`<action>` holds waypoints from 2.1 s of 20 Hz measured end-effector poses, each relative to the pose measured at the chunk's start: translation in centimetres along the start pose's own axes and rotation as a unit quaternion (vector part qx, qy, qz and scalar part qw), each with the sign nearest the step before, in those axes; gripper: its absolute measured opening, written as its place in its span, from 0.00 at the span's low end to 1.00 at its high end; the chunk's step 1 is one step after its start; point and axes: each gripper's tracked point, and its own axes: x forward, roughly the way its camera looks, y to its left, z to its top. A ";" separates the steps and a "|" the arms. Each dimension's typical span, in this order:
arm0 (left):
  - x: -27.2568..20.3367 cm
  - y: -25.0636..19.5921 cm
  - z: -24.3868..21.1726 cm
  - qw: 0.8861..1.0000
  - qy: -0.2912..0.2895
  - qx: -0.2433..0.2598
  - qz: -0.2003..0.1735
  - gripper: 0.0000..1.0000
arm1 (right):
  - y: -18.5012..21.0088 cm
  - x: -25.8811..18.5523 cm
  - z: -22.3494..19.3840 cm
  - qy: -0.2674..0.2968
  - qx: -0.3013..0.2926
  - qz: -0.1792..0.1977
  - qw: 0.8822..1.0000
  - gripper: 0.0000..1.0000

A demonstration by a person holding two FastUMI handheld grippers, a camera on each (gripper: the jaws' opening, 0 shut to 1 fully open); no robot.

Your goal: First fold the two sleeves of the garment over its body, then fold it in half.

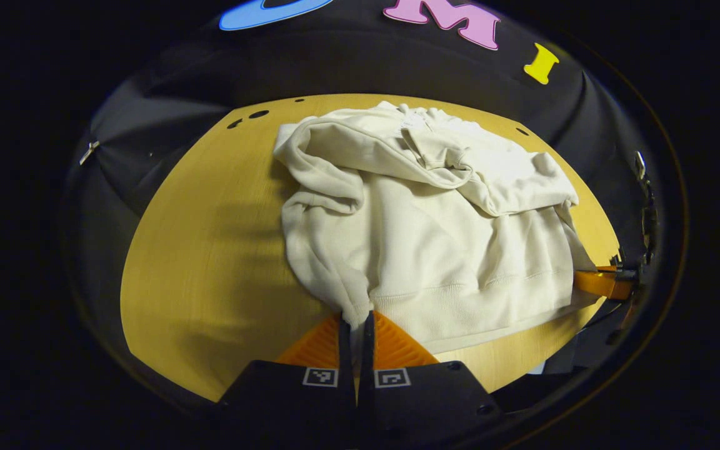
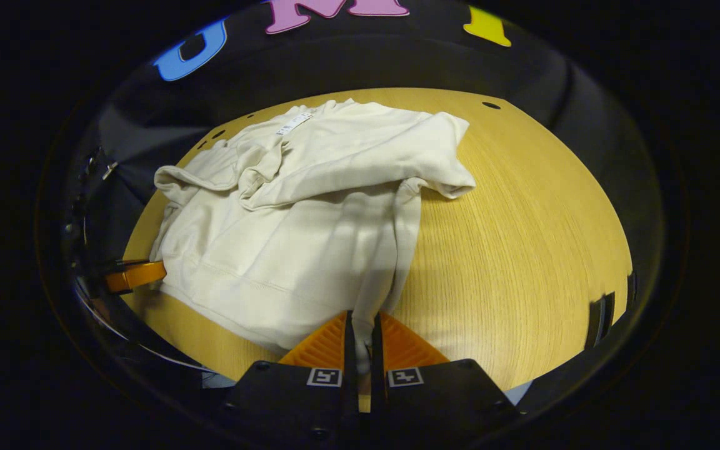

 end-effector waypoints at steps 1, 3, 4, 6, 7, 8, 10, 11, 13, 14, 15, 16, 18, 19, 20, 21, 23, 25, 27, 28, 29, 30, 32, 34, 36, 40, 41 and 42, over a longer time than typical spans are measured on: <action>-0.1 0.3 -0.1 1.000 0.008 0.002 -0.005 0.07 | -0.3 -0.1 0.0 0.006 0.004 0.003 1.000 0.12; -0.4 0.3 -0.1 1.000 0.025 0.001 -0.017 0.07 | -0.4 -0.3 0.3 0.016 0.000 0.015 1.000 0.12; -0.4 0.3 0.0 0.999 0.030 0.004 -0.021 0.07 | -0.4 -0.6 0.6 0.016 -0.008 0.023 1.000 0.12; -0.7 -0.1 0.2 0.999 0.038 0.015 -0.025 0.07 | -0.3 -1.4 1.4 0.015 -0.027 0.035 0.999 0.12; -0.9 -0.2 0.4 0.999 0.039 0.019 -0.028 0.07 | -0.1 -1.8 2.2 0.013 -0.032 0.042 0.999 0.12; -1.3 -0.3 0.7 0.998 0.040 0.021 -0.031 0.07 | 0.2 -2.3 2.7 0.010 -0.036 0.047 0.998 0.11; -2.2 -0.4 1.4 0.998 0.039 0.019 -0.039 0.07 | 0.5 -3.3 3.8 0.005 -0.048 0.057 0.997 0.12; -2.8 -0.5 1.9 0.998 0.035 0.016 -0.044 0.06 | 0.7 -3.7 4.4 0.001 -0.047 0.062 0.997 0.12; -3.7 -0.3 3.0 0.998 0.024 0.014 -0.048 0.06 | 1.0 -4.6 5.7 -0.009 -0.038 0.071 0.997 0.12; -4.1 -0.2 3.7 0.999 0.018 0.011 -0.049 0.06 | 1.1 -4.8 6.5 -0.016 -0.033 0.074 0.997 0.12; -4.6 -0.2 4.4 0.999 0.012 0.005 -0.052 0.06 | 1.2 -5.0 7.2 -0.025 -0.030 0.075 0.996 0.12; -5.0 -0.2 5.2 0.998 0.008 -0.002 -0.055 0.06 | 1.3 -5.6 8.0 -0.035 -0.026 0.076 0.996 0.12; -5.7 0.2 7.0 0.998 -0.005 -0.016 -0.056 0.06 | 1.6 -6.2 10.1 -0.058 -0.013 0.080 0.995 0.11; -6.0 0.2 8.1 0.998 -0.015 -0.021 -0.057 0.06 | 1.9 -6.5 11.3 -0.070 -0.004 0.082 0.994 0.11; -6.2 0.3 9.3 0.998 -0.026 -0.026 -0.057 0.06 | 2.1 -6.6 12.4 -0.082 0.007 0.083 0.993 0.12; -6.3 0.2 10.4 0.997 -0.037 -0.031 -0.059 0.06 | 2.2 -6.6 13.5 -0.094 0.018 0.084 0.992 0.12; -6.4 0.4 12.5 0.996 -0.054 -0.035 -0.058 0.06 | 2.2 -6.4 15.4 -0.112 0.033 0.083 0.990 0.11; -6.1 0.7 14.3 0.996 -0.066 -0.037 -0.052 0.06 | 2.3 -5.9 17.1 -0.127 0.036 0.079 0.988 0.12; -5.5 0.8 16.0 0.995 -0.074 -0.052 -0.046 0.06 | 2.5 -5.5 18.9 -0.140 0.040 0.078 0.986 0.12; -5.3 0.8 16.7 0.994 -0.076 -0.060 -0.043 0.06 | 2.6 -5.2 19.7 -0.146 0.044 0.076 0.985 0.11; -5.0 0.8 17.2 0.994 -0.078 -0.064 -0.039 0.06 | 2.7 -4.9 20.5 -0.152 0.045 0.075 0.984 0.11; -4.7 0.9 17.8 0.994 -0.081 -0.063 -0.035 0.06 | 2.7 -4.7 21.2 -0.156 0.043 0.072 0.984 0.12; -4.1 1.0 19.2 0.994 -0.086 -0.065 -0.028 0.06 | 2.8 -3.8 22.8 -0.163 0.044 0.069 0.983 0.11; -3.3 0.9 20.2 0.993 -0.089 -0.078 -0.022 0.02 | 2.8 -2.7 24.3 -0.167 0.057 0.067 0.982 0.11; -2.5 1.2 21.1 0.992 -0.090 -0.092 -0.015 0.06 | 2.5 -1.5 25.2 -0.165 0.069 0.063 0.982 0.11; -0.7 2.1 22.2 0.988 -0.082 -0.127 -0.008 0.06 | 1.6 1.0 26.4 -0.161 0.074 0.049 0.983 0.11; 0.3 2.5 22.6 0.988 -0.078 -0.132 -0.005 0.06 | 1.5 1.7 26.6 -0.158 0.075 0.047 0.983 0.11; 1.1 2.8 22.8 0.988 -0.074 -0.138 -0.003 0.06 | 1.2 2.3 26.8 -0.154 0.077 0.045 0.984 0.12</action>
